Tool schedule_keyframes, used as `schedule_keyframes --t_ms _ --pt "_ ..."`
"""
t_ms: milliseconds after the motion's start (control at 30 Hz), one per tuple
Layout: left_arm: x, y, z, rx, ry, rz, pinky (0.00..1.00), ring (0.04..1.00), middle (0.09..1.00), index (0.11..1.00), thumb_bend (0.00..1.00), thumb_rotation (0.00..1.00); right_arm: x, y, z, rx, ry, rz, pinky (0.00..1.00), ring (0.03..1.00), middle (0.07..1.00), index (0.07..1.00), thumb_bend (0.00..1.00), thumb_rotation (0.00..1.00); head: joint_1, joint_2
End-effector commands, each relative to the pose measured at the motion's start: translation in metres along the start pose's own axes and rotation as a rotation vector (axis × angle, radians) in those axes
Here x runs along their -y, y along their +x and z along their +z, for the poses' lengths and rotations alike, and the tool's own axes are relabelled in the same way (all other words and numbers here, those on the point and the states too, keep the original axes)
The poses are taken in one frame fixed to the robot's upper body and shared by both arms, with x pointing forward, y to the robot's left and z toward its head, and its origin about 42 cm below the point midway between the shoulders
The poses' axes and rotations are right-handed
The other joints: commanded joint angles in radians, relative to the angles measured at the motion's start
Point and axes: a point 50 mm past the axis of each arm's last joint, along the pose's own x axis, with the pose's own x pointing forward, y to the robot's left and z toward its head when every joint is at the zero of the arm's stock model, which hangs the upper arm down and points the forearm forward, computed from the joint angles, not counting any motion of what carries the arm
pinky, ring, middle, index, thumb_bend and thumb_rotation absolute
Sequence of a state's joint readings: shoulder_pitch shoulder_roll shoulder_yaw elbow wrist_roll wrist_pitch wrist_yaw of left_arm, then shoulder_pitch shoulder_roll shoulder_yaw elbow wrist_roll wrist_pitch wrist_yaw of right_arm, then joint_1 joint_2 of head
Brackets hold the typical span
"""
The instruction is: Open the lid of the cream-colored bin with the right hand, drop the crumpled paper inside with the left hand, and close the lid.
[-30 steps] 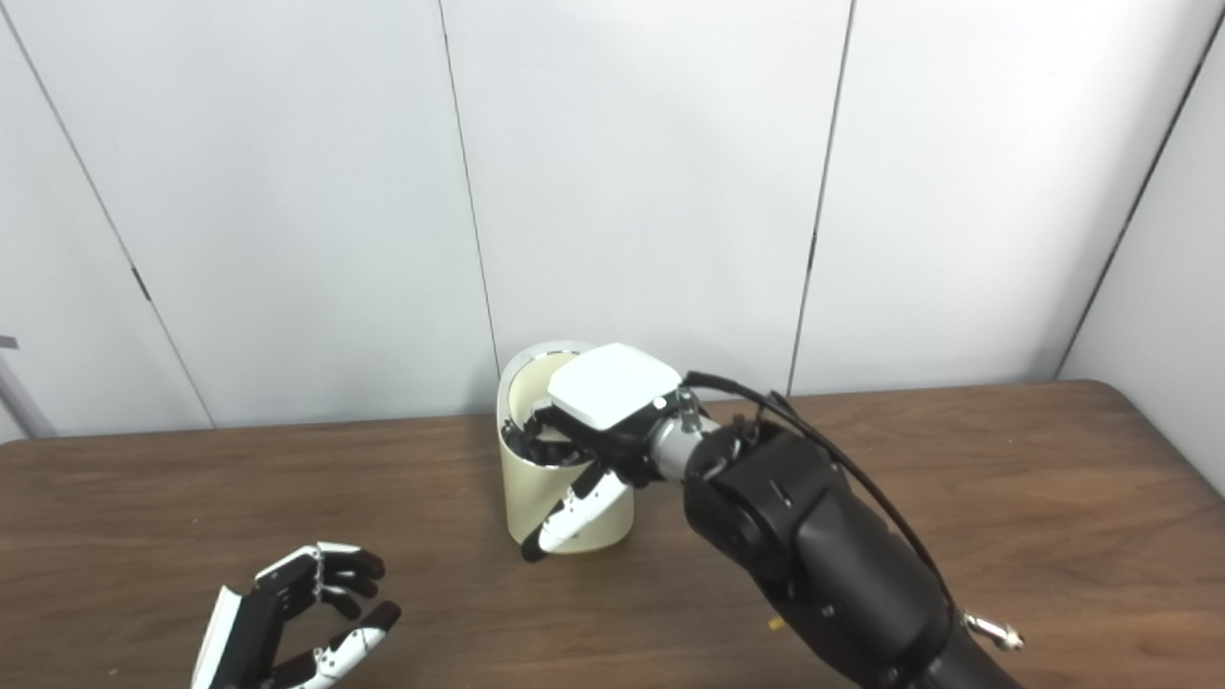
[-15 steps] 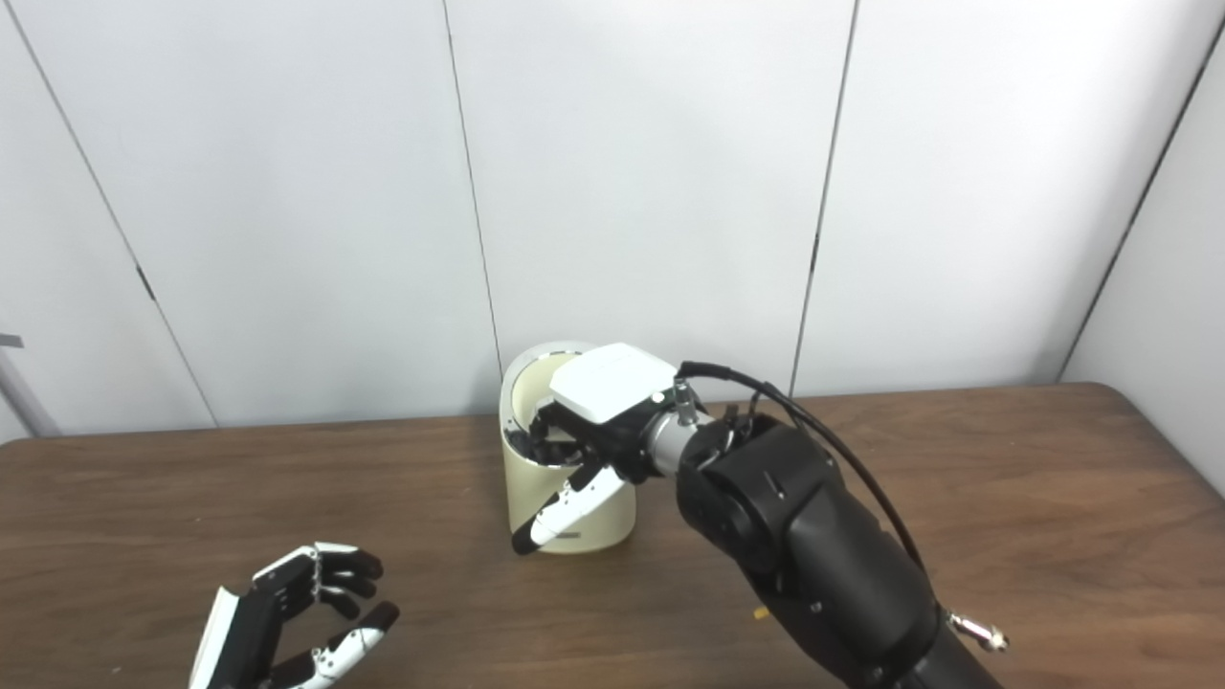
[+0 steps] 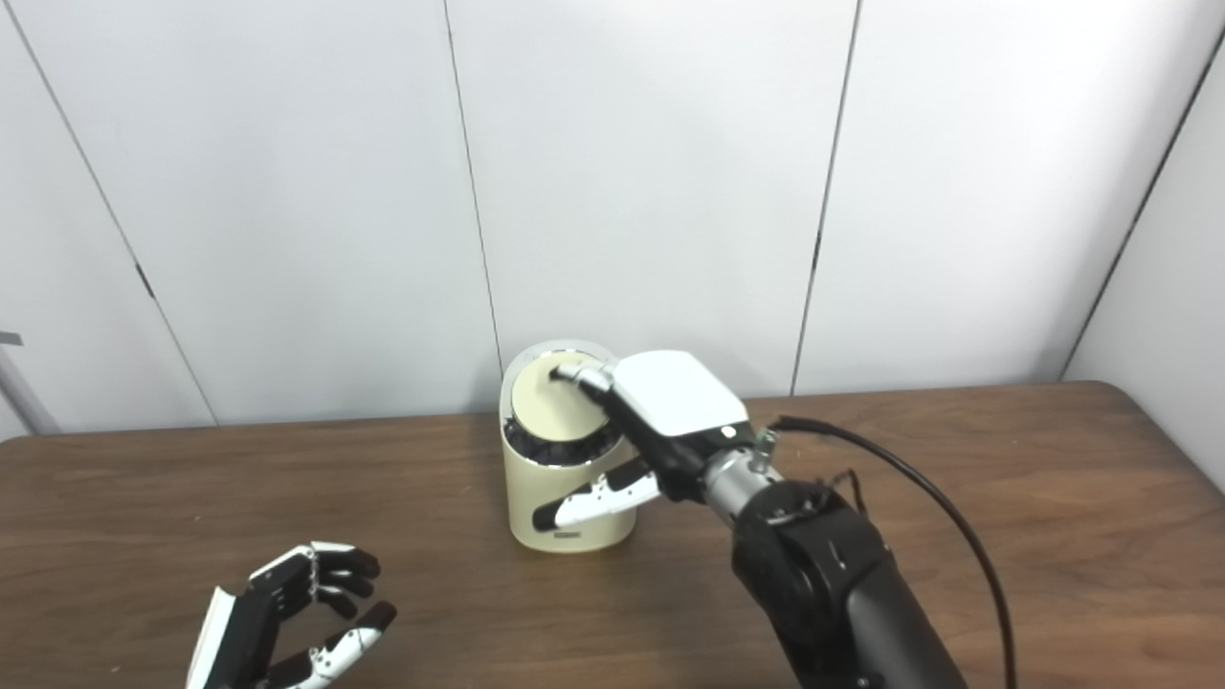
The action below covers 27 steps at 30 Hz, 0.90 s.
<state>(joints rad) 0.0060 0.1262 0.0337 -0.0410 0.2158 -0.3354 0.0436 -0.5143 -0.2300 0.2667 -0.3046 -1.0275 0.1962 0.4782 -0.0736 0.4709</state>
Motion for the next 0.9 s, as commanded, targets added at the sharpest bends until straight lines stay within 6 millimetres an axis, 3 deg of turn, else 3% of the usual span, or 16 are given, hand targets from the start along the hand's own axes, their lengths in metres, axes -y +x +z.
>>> schedule_keyframes --t_ms 0,367,500,633,867 --pt "-0.006 0.006 0.003 0.056 0.011 0.012 0.44 0.548 0.59 0.572 0.71 0.2 0.02 -0.002 0.007 0.041 0.003 -0.131 0.83 0.914 0.916 0.925 0.89 0.71 -0.001 0.001" --pt "-0.004 0.005 0.002 0.045 0.0 0.016 0.45 0.556 0.595 0.57 0.73 0.19 0.013 -0.018 -0.003 0.01 0.035 -0.176 0.83 0.905 0.905 0.912 0.89 0.68 0.003 -0.004" --pt "-0.004 0.005 0.005 0.048 -0.002 0.016 0.45 0.555 0.595 0.571 0.72 0.19 0.006 -0.037 -0.013 -0.022 0.14 -0.229 0.83 0.906 0.91 0.914 0.87 0.67 0.009 -0.003" --pt "-0.005 0.005 0.003 0.053 0.001 0.014 0.45 0.558 0.602 0.578 0.72 0.18 -0.028 -0.072 -0.036 -0.052 0.344 -0.313 0.86 0.927 0.931 0.922 0.85 0.69 0.012 -0.003" --pt "-0.011 0.002 0.002 0.046 0.003 0.019 0.46 0.565 0.608 0.586 0.74 0.17 -0.084 -0.124 -0.066 -0.126 0.511 -0.398 0.85 0.921 0.933 0.941 0.83 0.71 0.013 0.0"
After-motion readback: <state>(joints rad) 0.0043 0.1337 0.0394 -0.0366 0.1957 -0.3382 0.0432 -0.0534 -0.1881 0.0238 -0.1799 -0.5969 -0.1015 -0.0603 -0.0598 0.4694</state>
